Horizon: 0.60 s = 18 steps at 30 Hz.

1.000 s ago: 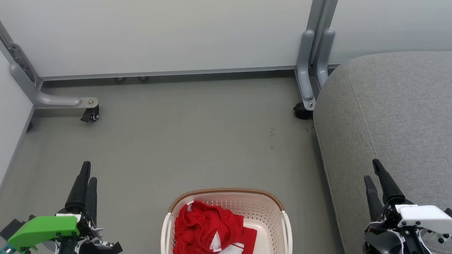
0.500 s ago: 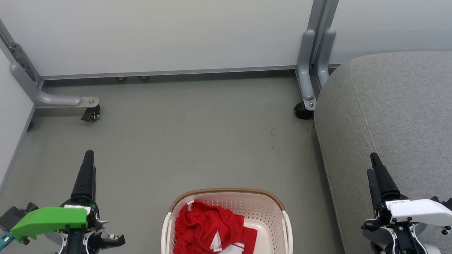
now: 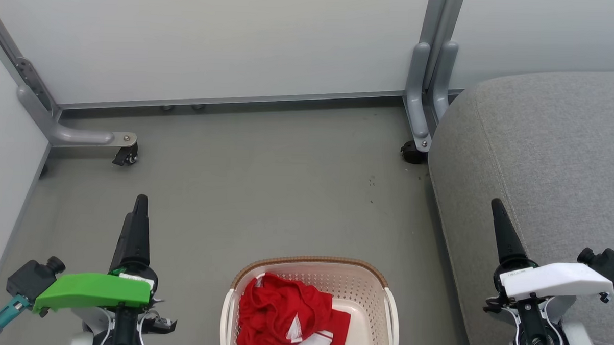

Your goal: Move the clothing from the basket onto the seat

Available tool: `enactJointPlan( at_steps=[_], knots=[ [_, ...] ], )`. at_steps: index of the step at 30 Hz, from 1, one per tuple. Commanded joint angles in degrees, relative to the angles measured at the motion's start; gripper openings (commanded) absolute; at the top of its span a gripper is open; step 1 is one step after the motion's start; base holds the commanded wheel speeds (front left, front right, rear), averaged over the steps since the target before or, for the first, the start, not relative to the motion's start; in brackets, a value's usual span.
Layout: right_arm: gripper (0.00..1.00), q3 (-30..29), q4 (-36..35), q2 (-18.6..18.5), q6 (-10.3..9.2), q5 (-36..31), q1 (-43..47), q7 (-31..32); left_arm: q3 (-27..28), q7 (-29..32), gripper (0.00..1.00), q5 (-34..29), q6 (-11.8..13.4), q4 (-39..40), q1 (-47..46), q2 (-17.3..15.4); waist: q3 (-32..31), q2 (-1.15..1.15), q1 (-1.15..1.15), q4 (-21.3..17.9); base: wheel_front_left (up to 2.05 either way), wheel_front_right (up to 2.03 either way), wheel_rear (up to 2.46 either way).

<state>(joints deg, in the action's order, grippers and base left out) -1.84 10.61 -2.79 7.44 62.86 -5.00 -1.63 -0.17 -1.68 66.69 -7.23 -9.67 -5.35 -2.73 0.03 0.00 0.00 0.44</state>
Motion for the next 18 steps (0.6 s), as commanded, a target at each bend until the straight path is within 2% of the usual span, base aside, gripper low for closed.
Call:
enactJointPlan(
  at_steps=[1,4,5,7,18],
  knots=[
    [1.0,0.4,-1.2,-0.5,0.04,-2.8,-1.1,-0.7,-0.5,-0.6,1.0,-2.6,-0.2,0.9,-0.9,-0.8,0.0,0.0,0.0,0.0,0.0,0.0,0.0],
    [1.0,1.1,-1.3,-0.6,0.04,-6.8,-0.8,-1.5,-1.5,-1.4,1.0,-6.6,-0.2,0.8,-0.5,-1.1,-0.2,0.0,0.0,0.1,0.0,0.0,0.0],
    [1.0,1.9,-1.0,-0.9,0.04,-11.6,-0.6,-2.4,-2.8,-2.4,1.0,-11.1,-0.2,0.5,-0.2,-1.5,-0.3,0.0,0.0,0.1,0.0,0.0,0.0],
    [1.0,1.9,-1.0,-0.9,0.04,-11.6,-0.6,-2.4,-2.8,-2.4,1.0,-11.1,-0.2,0.5,-0.2,-1.5,-0.3,0.0,0.0,0.1,0.0,0.0,0.0],
    [1.0,3.0,-1.1,-1.1,0.04,-23.2,-0.7,-4.5,-3.9,-4.4,1.0,-21.0,-0.2,-0.6,0.4,-1.7,-0.3,0.0,0.0,0.2,0.0,0.0,0.0]
  ],
)
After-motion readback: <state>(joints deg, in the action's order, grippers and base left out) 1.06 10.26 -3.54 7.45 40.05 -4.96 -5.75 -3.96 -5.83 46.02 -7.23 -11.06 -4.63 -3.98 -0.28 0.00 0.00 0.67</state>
